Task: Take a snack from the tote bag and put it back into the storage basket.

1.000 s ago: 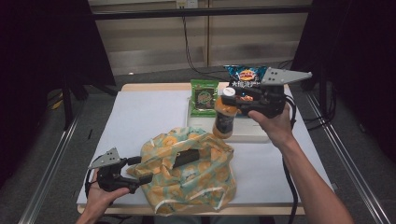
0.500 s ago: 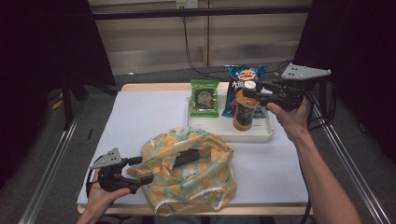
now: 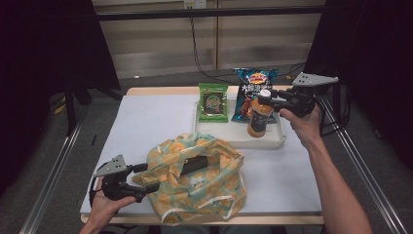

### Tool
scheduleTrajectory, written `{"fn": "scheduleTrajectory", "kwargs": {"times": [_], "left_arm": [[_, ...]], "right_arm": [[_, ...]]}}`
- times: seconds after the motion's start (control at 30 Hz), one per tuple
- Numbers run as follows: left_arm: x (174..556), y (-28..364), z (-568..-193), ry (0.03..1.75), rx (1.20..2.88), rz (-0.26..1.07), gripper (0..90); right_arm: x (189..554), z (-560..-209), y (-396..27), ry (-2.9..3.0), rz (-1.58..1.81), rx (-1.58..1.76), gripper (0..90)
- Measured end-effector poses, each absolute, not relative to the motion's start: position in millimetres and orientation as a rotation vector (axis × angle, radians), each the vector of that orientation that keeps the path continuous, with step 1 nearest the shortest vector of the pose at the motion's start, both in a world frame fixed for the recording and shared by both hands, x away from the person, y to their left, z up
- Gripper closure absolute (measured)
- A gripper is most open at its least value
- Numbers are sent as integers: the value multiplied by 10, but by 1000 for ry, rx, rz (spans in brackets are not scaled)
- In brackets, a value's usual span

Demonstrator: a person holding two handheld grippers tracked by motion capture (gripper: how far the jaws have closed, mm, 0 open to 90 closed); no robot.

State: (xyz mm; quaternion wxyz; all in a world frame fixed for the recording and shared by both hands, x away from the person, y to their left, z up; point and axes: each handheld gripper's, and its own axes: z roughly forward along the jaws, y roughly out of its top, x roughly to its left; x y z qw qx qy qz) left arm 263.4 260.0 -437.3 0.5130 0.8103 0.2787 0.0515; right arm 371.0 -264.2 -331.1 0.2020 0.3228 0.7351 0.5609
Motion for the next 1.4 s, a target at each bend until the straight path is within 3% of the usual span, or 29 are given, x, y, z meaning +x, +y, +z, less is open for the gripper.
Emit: {"fn": "scheduleTrajectory", "kwargs": {"times": [1.07, 1.4], "left_arm": [[2642, 2614, -4378, 670, 1947, 122, 128], [2638, 2605, -4374, 668, 1950, 121, 128]], "right_arm": [[3946, -3837, -2816, 2073, 1409, 1037, 593], [3907, -3856, -2755, 2076, 1403, 1002, 588]]}}
